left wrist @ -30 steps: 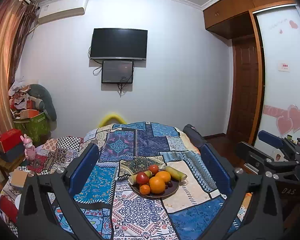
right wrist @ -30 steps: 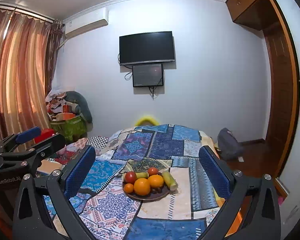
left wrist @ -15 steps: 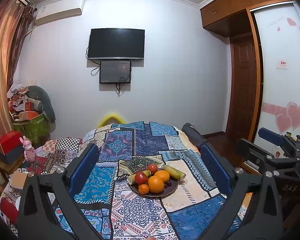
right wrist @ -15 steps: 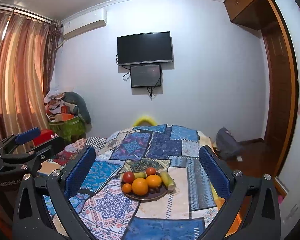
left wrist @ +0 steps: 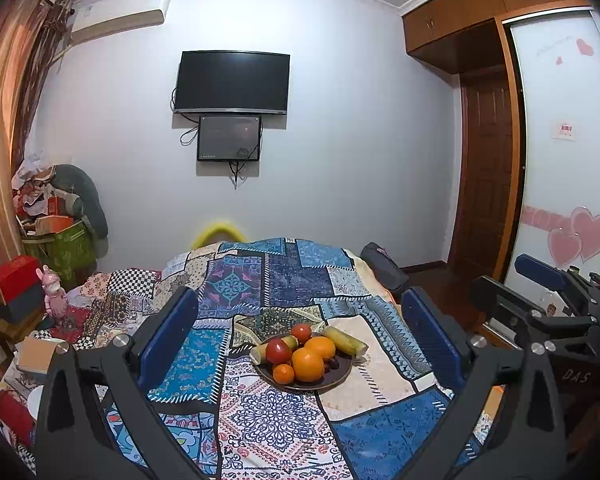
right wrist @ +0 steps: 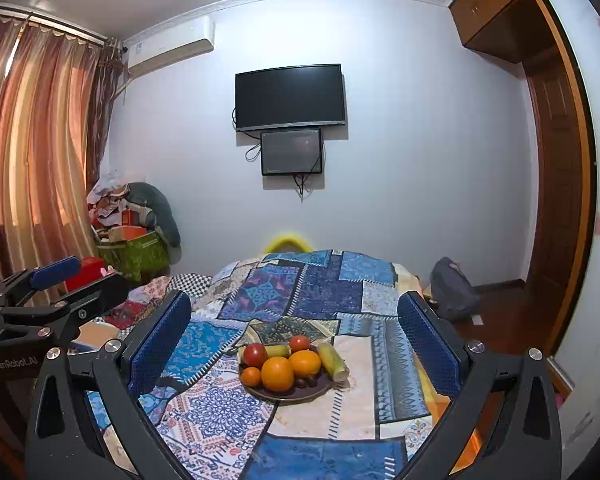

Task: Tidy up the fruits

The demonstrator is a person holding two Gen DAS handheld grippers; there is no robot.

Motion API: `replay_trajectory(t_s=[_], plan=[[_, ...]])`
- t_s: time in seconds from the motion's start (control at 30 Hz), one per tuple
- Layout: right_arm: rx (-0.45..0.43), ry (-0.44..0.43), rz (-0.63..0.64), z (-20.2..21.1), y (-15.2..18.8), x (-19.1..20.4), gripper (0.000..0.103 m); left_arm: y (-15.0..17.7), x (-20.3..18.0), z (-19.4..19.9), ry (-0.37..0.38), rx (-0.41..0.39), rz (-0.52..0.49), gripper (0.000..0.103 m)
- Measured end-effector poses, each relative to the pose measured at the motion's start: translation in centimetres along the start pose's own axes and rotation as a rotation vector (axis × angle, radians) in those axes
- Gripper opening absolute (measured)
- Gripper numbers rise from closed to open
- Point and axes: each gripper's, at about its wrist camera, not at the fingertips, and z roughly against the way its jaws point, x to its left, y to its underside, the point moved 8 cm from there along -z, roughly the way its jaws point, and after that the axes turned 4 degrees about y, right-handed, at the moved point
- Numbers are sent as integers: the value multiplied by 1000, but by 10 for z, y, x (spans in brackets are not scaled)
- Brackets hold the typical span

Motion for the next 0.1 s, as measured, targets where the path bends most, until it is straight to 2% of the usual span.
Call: replay_trajectory(t_s=[0.1], plan=[[0,-1,0,0,0,0,103,1,0,0,-7,0,-5,103]])
